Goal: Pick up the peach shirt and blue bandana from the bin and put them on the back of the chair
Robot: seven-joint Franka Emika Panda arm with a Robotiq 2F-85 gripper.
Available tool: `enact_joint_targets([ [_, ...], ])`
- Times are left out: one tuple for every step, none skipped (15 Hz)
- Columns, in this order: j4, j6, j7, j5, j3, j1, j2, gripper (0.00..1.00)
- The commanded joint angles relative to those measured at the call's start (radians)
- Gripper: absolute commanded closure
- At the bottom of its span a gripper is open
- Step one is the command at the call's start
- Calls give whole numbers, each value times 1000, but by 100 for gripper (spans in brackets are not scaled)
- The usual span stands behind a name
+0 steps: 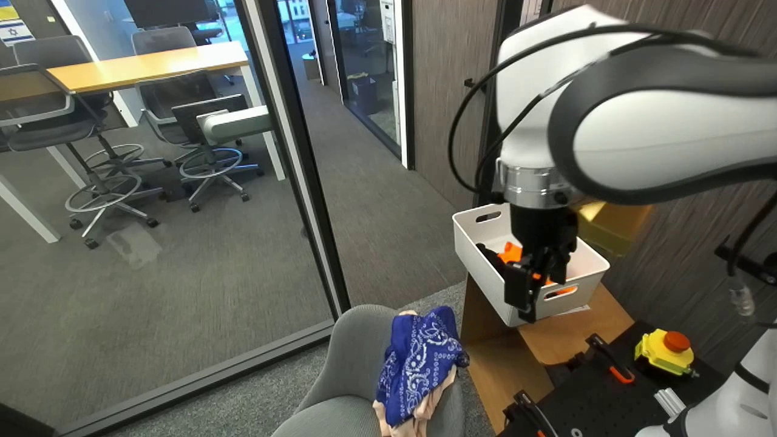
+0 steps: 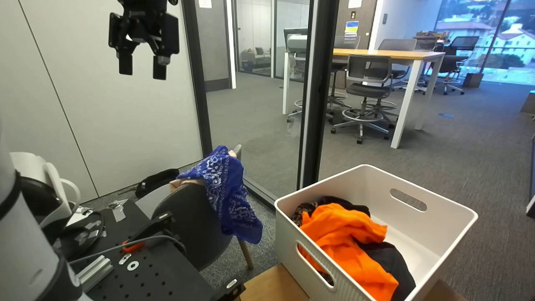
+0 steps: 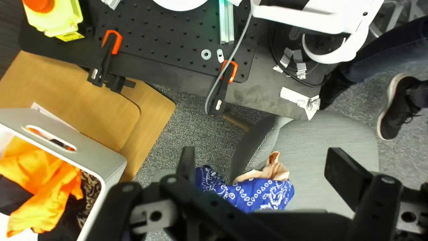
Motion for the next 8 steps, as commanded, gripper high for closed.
enact_joint_targets([
  [-92, -80, -39, 0, -103, -12, -255, 0],
  [-111, -102, -64, 14, -89, -63, -306, 0],
  [-127, -111, -54, 2, -94, -82, -340, 0],
  [-147, -115, -49, -15, -93, -105, -378, 0],
  [-163, -122, -44, -34, -84, -126, -398, 0],
  [-179, -125, -40, -43, -81, -146, -418, 0],
  [-197, -123, -37, -50, -78, -162, -430, 0],
  [-214, -120, -36, -61, -74, -176, -441, 0],
])
